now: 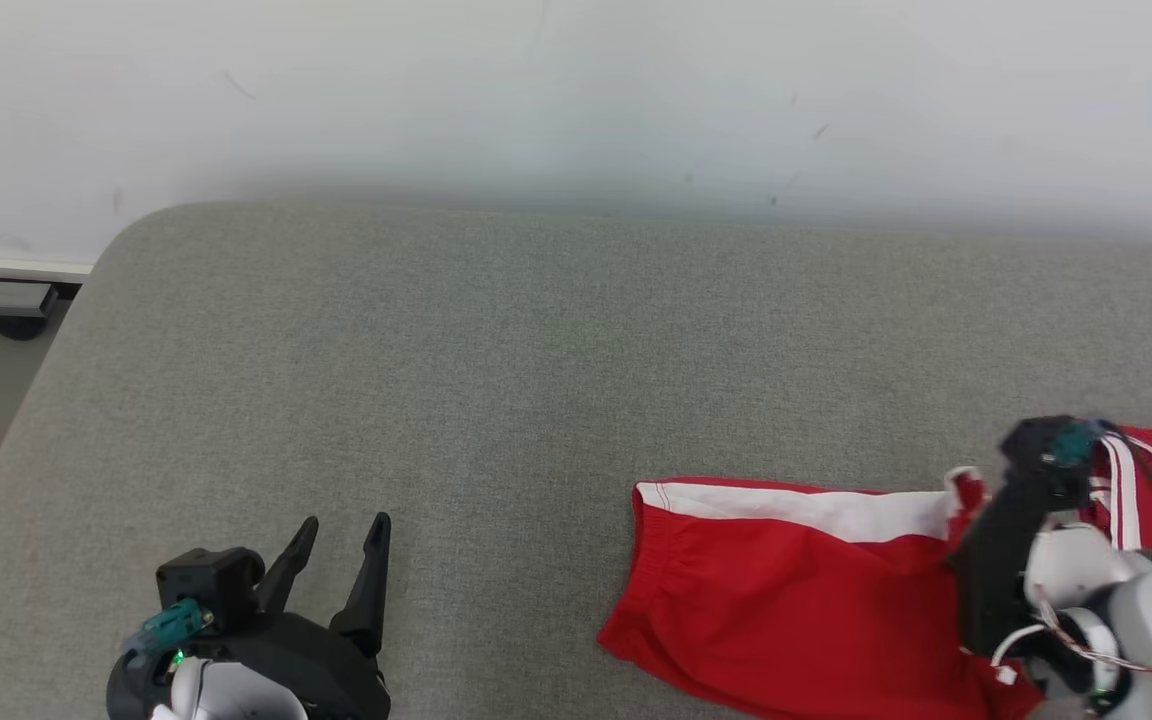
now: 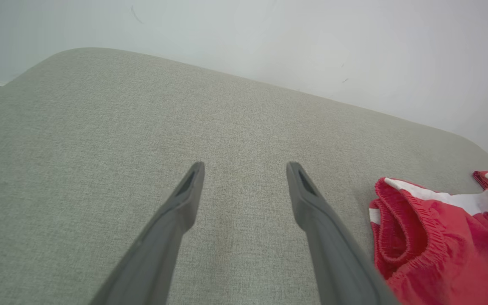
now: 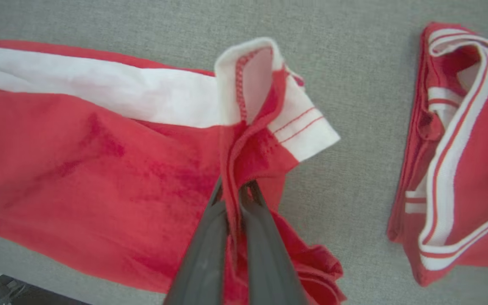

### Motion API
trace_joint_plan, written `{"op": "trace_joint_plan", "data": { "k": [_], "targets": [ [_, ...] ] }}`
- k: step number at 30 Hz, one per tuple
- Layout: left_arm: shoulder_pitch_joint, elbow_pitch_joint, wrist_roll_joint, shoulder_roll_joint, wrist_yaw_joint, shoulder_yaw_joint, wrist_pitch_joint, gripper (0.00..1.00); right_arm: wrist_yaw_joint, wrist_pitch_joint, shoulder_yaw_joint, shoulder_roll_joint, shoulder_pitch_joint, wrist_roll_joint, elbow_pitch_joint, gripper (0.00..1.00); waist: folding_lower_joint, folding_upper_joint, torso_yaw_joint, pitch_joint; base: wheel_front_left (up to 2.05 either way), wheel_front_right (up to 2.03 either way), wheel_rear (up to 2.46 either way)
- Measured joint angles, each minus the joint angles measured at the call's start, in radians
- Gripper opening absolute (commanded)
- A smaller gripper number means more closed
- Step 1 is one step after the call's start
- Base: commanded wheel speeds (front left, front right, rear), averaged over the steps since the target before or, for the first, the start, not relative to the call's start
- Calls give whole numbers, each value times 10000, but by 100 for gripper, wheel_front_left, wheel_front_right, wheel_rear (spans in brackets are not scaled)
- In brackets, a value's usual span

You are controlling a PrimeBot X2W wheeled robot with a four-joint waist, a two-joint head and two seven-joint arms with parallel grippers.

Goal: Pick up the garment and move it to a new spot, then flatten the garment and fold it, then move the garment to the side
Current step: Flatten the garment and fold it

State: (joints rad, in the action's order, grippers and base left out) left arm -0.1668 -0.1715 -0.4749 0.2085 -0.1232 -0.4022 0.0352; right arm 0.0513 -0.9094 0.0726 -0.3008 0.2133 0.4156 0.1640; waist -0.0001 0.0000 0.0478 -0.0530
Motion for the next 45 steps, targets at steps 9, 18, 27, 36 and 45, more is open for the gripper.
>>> {"op": "trace_joint_plan", "data": {
  "k": [9,18,27,36,45],
  "targets": [
    [-19,-44,2,-75,100,-249,144,100,-502,-675,1152,667,1015,-8,-516,0,1,0,160,100,0,0,0],
    [-4,-35,0,-52,102,-245,173,100,-604,-1131,1988,1624,1734,125,-215,0,0,0,364,96,0,0,0],
    [-20,-4,2,-79,102,-253,232,100,-410,-1206,2098,2038,2470,125,570,0,1,0,499,-46,0,0,0],
    [-88,2,2,-144,102,-309,261,100,-291,-1078,2339,2199,2845,153,1124,0,1,0,609,-190,0,0,0],
    [-254,-10,2,-167,102,-311,268,100,-238,-834,2608,2276,3100,228,1712,0,1,1,756,-306,0,0,0]
  ]
}}
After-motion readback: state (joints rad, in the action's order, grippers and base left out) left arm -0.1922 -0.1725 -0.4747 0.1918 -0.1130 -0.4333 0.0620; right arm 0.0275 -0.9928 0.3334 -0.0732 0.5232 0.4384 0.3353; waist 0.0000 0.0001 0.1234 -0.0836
